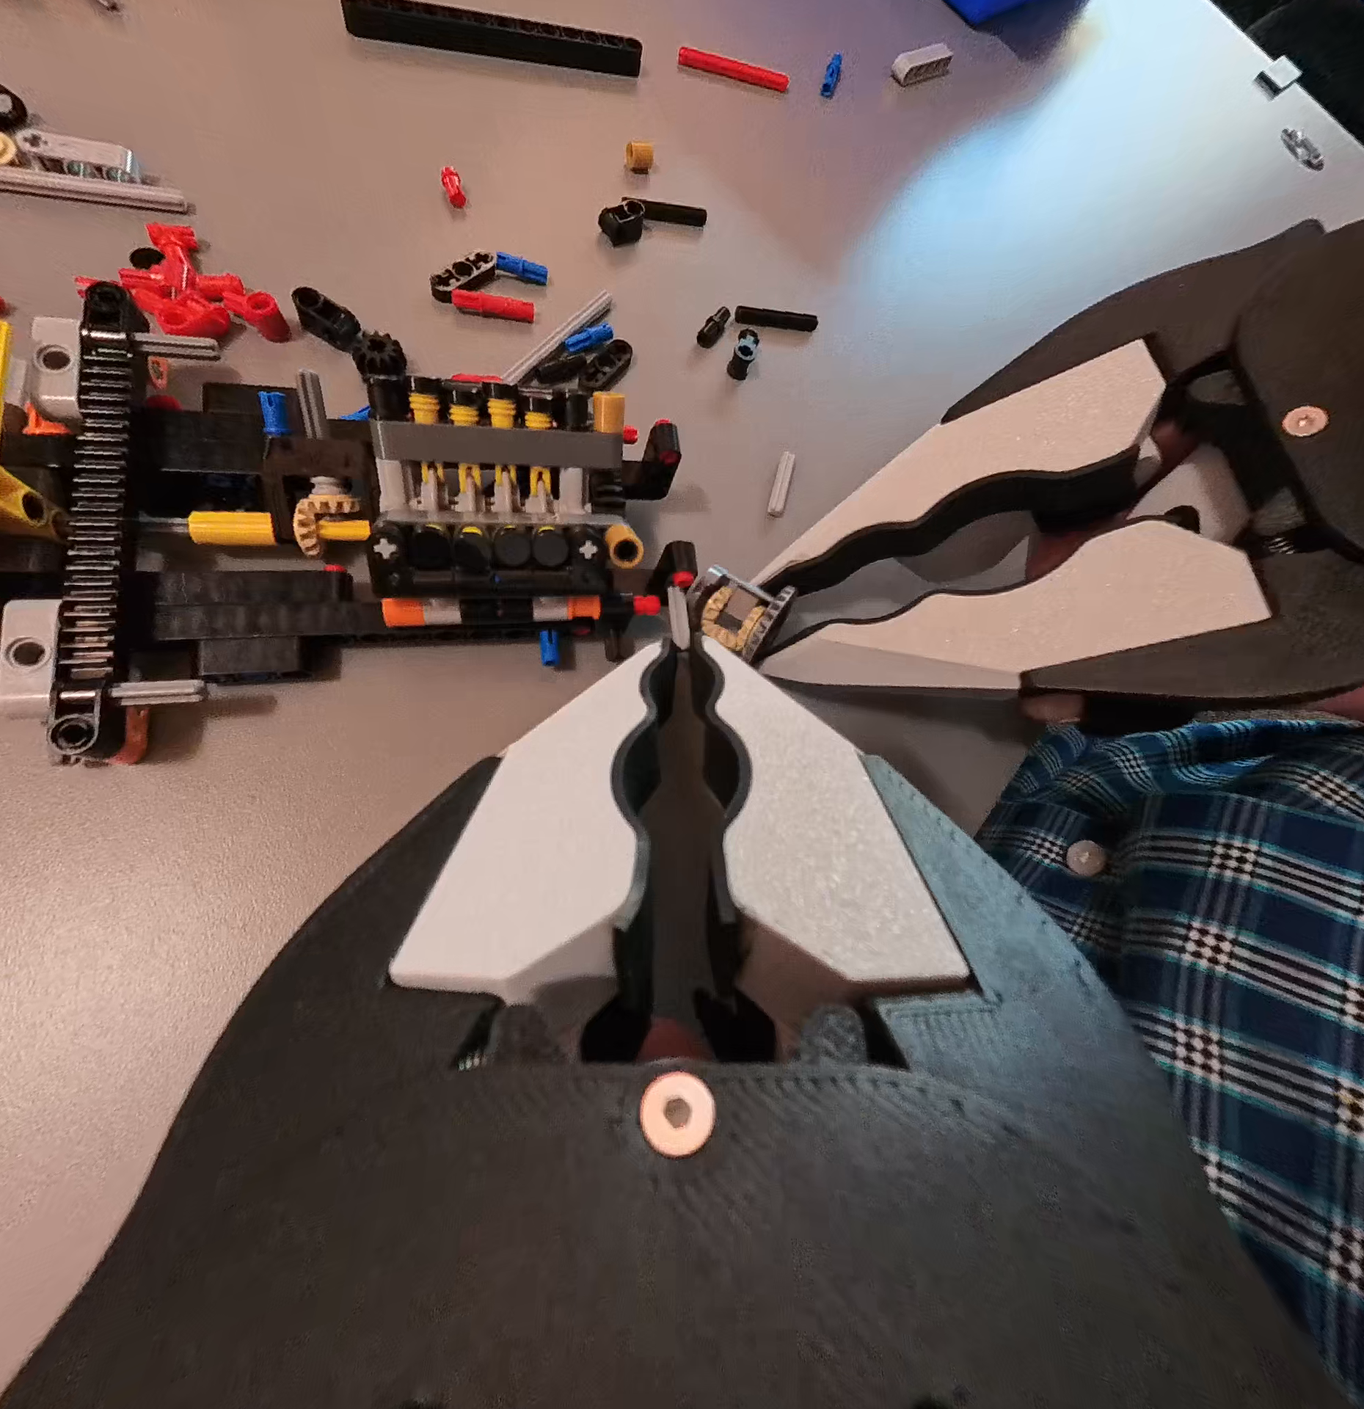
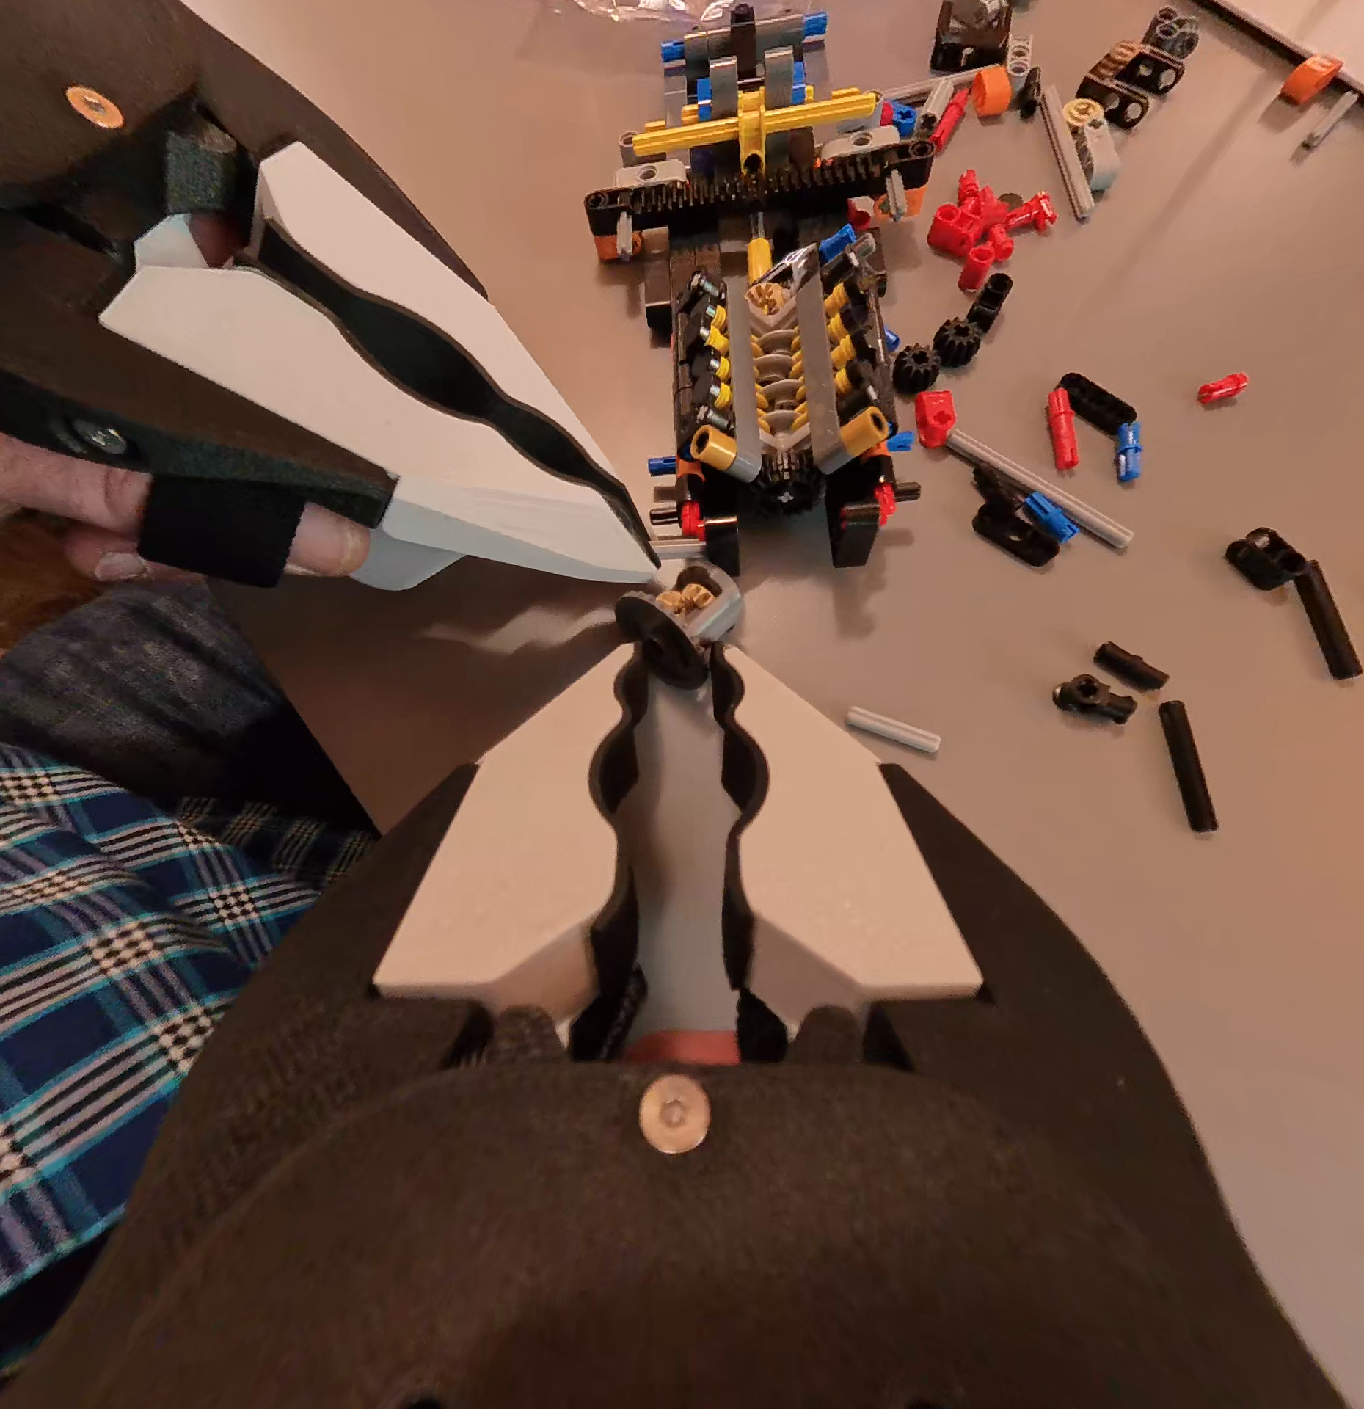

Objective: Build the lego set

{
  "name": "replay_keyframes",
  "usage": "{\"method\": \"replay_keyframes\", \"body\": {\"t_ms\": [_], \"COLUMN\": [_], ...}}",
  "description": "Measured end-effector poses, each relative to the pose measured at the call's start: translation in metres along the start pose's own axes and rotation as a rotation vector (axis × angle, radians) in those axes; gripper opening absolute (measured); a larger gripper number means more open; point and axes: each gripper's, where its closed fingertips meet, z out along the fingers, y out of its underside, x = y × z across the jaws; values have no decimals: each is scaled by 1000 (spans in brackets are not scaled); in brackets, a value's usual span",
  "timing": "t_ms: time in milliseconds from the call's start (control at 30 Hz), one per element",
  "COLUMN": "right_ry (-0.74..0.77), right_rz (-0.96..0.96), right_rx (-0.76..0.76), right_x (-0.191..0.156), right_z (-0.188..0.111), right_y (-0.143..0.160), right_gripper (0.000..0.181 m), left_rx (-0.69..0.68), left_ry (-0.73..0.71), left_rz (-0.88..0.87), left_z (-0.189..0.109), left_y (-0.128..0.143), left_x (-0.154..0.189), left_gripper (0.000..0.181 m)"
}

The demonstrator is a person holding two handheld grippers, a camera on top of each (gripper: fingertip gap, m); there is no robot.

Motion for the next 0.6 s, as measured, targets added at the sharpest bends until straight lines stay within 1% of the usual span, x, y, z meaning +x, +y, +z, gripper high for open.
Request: {"method": "replay_keyframes", "body": {"t_ms": [233, 367, 600], "right_ry": [-32, -112, -186], "right_rz": [-10, -37, -93], "right_rx": [-3, -18, -27], "right_x": [7, 8, 16], "right_z": [-6, -7, -8], "right_y": [4, 6, 5], "right_gripper": [13, 6, 6], "left_rx": [-7, -7, -11], "left_ry": [-5, -9, -13], "left_rz": [-1, 2, 3], "left_z": [1, 2, 2], "left_y": [0, 0, 1], "left_x": [0, 0, 0], "left_gripper": [1, 1, 1]}}
